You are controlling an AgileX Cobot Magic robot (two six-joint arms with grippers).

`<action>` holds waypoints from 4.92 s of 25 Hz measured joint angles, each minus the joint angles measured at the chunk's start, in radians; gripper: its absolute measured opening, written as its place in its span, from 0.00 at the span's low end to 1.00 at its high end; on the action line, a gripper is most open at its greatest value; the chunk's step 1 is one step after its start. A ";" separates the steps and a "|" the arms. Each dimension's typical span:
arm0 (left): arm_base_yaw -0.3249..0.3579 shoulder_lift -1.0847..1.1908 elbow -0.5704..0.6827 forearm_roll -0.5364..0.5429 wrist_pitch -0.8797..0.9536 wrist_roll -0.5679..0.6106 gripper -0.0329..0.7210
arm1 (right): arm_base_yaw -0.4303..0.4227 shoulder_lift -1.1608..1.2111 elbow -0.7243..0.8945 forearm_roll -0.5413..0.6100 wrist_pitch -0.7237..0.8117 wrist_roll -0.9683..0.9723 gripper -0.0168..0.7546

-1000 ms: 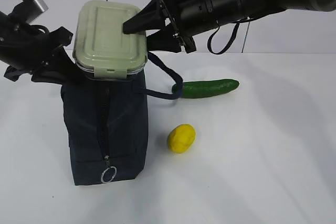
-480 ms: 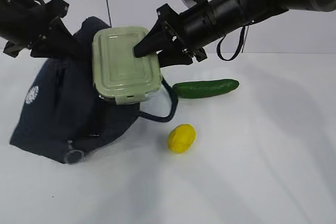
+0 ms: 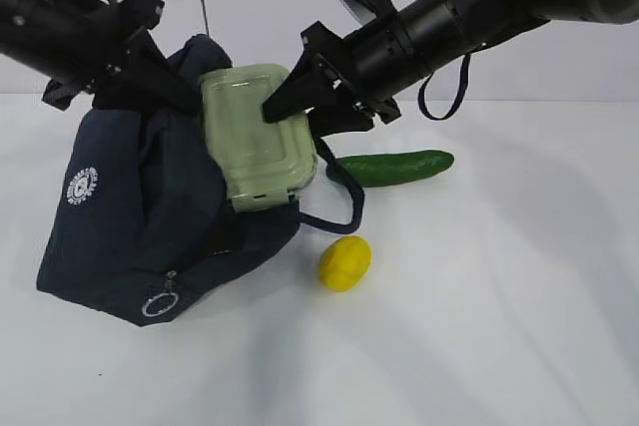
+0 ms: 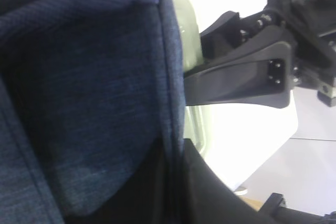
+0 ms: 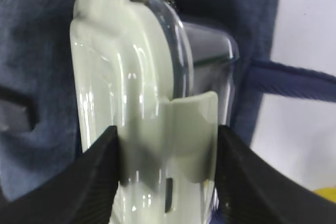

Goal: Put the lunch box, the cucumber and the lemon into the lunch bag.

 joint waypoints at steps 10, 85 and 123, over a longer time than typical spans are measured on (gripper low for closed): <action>-0.005 0.000 0.000 -0.081 -0.004 0.000 0.05 | 0.004 0.023 0.000 0.021 0.002 0.015 0.57; 0.012 0.002 0.000 0.002 0.006 0.003 0.05 | 0.038 0.030 -0.100 -0.031 0.071 -0.122 0.58; 0.107 -0.043 0.057 0.232 0.037 0.003 0.05 | 0.038 -0.190 0.224 -0.660 0.091 0.256 0.57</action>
